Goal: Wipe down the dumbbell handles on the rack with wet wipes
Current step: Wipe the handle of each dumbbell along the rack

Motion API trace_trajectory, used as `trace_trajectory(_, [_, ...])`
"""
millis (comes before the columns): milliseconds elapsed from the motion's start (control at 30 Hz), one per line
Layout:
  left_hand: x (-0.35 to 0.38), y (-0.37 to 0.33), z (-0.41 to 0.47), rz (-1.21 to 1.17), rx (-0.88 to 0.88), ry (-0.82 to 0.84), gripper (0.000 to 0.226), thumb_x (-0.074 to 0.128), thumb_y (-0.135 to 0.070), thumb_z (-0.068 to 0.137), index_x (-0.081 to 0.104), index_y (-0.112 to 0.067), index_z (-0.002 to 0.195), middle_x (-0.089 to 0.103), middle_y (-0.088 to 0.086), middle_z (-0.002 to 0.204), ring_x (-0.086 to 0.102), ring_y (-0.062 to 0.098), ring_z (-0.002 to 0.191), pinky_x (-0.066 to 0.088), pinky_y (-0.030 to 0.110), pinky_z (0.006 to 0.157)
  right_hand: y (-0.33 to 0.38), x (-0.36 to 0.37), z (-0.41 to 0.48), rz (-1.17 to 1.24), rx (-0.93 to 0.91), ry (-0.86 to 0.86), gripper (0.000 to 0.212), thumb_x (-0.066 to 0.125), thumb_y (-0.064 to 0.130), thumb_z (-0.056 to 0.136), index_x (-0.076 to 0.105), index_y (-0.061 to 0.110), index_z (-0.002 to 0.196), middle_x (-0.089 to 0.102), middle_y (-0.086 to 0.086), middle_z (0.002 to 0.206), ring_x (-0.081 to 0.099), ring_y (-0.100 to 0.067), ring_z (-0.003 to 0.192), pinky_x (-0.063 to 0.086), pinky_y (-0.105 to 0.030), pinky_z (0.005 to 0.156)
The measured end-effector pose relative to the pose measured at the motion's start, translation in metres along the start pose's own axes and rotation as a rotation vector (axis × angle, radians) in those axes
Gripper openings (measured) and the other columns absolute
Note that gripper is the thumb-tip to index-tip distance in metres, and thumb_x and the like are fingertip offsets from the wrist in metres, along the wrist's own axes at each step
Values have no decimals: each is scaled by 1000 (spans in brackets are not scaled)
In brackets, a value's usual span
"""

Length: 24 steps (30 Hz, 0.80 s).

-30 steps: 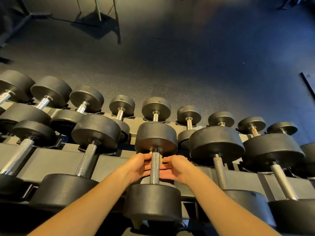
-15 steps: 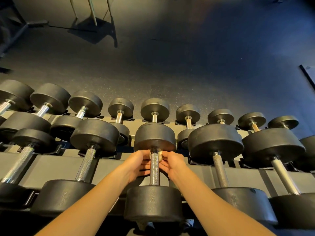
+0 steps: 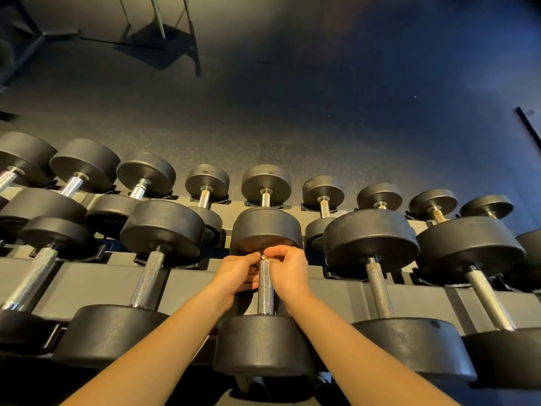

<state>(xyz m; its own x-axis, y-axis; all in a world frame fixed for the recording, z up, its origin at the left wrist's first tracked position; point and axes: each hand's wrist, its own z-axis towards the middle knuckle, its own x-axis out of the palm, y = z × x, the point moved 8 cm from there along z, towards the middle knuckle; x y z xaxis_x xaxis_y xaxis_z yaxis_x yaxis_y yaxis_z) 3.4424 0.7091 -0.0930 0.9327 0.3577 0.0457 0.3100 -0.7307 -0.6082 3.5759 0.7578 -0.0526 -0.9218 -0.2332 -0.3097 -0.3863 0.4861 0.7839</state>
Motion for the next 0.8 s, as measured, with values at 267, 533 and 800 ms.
trace_trajectory(267, [-4, 31, -4, -49, -201, 138, 14, 65, -21, 99, 74, -10, 98, 77, 11, 91, 74, 23, 82, 60, 37, 81, -17, -3, -1, -45, 104, 60, 27, 63, -5, 90, 75, 17, 81, 70, -7, 99, 66, -24, 100, 59, -40, 88])
trace_trajectory(533, [1, 19, -2, -169, -115, 94, 15, 64, -16, 98, 75, -8, 106, 78, 6, 90, 73, 15, 78, 57, 29, 71, -48, 6, -8, 502, 598, 111, 9, 57, -7, 96, 63, -4, 101, 70, -17, 77, 70, -23, 68, 60, -34, 65])
trace_trajectory(800, [-8, 20, -13, 125, -253, 229, 31, 59, -40, 101, 75, -13, 102, 77, 4, 91, 71, 19, 87, 53, 35, 81, -70, 5, -7, 130, 607, 260, 20, 54, 14, 102, 68, 3, 111, 65, -5, 66, 57, -11, 49, 47, -22, 46])
